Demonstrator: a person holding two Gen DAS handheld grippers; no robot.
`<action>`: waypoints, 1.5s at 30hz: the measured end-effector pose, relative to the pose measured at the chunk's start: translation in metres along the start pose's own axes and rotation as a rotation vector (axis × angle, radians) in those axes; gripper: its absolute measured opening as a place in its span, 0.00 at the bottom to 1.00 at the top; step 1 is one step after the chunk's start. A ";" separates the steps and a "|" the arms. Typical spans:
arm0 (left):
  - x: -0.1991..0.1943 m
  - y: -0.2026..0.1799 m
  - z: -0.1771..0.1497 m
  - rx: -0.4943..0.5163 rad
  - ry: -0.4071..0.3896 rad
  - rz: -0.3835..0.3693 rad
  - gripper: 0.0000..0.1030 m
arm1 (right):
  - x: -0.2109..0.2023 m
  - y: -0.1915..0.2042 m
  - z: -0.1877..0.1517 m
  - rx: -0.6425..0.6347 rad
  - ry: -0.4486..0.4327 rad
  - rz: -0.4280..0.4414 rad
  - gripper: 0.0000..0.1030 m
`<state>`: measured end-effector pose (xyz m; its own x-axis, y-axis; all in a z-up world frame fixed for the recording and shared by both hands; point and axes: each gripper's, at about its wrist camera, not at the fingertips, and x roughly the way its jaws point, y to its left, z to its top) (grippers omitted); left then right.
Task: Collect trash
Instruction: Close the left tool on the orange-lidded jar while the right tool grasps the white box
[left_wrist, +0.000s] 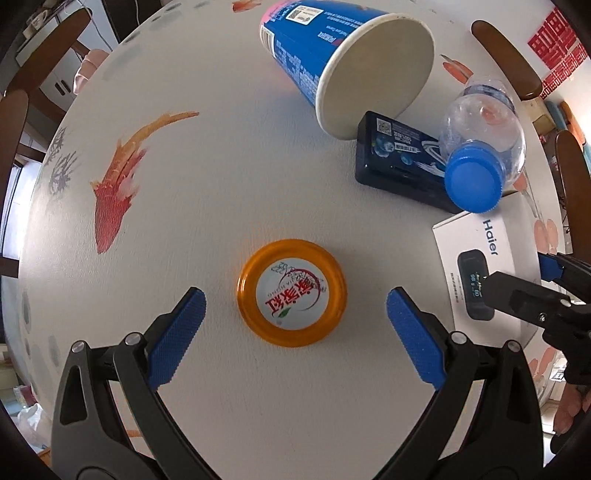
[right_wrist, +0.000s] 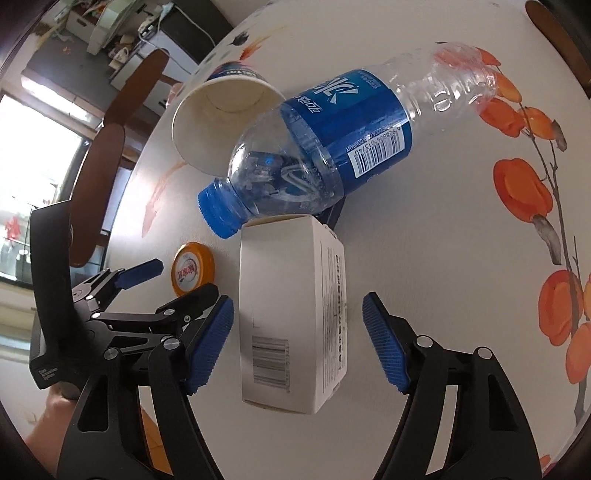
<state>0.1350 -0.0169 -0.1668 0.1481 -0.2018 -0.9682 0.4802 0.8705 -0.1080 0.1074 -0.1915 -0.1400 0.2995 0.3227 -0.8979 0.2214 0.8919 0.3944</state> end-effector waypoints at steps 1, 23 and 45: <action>0.001 -0.002 0.000 0.002 0.001 0.003 0.93 | 0.000 0.000 0.000 -0.002 0.002 0.000 0.70; 0.013 -0.039 0.002 0.063 -0.014 0.079 0.86 | 0.004 -0.009 -0.006 0.010 0.036 0.021 0.53; -0.002 -0.026 -0.010 0.015 -0.005 0.088 0.56 | -0.009 -0.016 -0.013 0.010 0.016 0.056 0.42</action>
<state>0.1133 -0.0345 -0.1643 0.1944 -0.1276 -0.9726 0.4785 0.8779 -0.0195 0.0892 -0.2039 -0.1409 0.2972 0.3773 -0.8771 0.2144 0.8688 0.4464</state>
